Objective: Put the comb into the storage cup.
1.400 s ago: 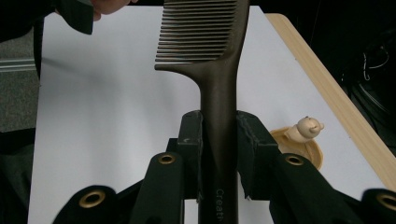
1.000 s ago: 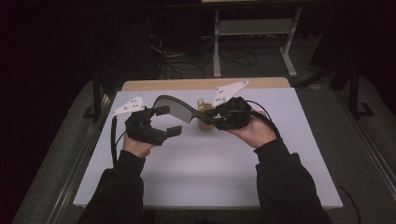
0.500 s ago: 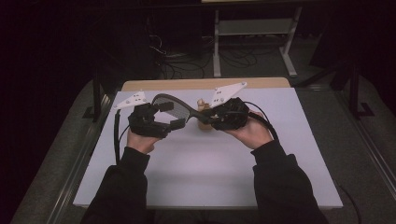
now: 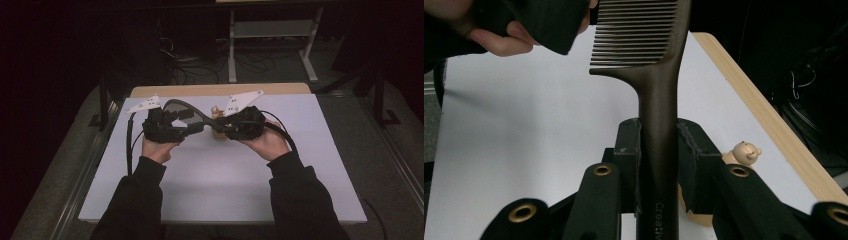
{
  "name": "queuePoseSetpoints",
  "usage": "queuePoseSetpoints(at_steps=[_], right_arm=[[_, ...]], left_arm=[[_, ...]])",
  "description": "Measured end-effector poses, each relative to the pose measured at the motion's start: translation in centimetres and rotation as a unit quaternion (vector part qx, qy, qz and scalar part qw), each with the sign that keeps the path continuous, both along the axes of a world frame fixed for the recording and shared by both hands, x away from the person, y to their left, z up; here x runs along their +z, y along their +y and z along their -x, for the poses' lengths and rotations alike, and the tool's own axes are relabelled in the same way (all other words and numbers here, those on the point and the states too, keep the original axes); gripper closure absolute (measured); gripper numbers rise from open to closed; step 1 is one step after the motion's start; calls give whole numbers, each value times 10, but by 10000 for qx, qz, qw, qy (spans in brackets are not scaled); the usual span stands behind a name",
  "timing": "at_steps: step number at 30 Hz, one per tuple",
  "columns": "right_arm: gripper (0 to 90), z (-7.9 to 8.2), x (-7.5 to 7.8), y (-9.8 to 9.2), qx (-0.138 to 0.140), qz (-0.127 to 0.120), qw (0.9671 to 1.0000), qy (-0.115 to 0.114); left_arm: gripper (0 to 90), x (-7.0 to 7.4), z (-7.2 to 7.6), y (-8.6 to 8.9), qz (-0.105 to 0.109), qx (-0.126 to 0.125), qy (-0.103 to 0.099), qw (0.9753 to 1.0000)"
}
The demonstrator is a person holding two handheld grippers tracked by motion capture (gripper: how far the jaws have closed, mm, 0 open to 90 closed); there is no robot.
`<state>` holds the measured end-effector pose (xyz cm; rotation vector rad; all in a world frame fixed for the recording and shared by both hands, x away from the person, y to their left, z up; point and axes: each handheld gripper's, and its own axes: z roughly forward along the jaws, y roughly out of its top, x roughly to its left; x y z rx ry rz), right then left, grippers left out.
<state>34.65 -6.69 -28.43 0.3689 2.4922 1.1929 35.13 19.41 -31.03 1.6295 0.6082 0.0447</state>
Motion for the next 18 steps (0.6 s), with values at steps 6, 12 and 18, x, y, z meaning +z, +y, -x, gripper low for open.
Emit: queuePoseSetpoints(at_steps=[6,12,18], right_arm=[[711,0,-1,0,-25,2,10000,-7],[711,0,-2,1,-38,25,10000,-19],[710,0,-4,4,-49,59,10000,-13]], left_arm=[[320,0,0,-3,-6,64,96,9999],[414,0,-1,-4,-8,214,221,9995],[487,1,-2,-2,111,309,301,9990]])
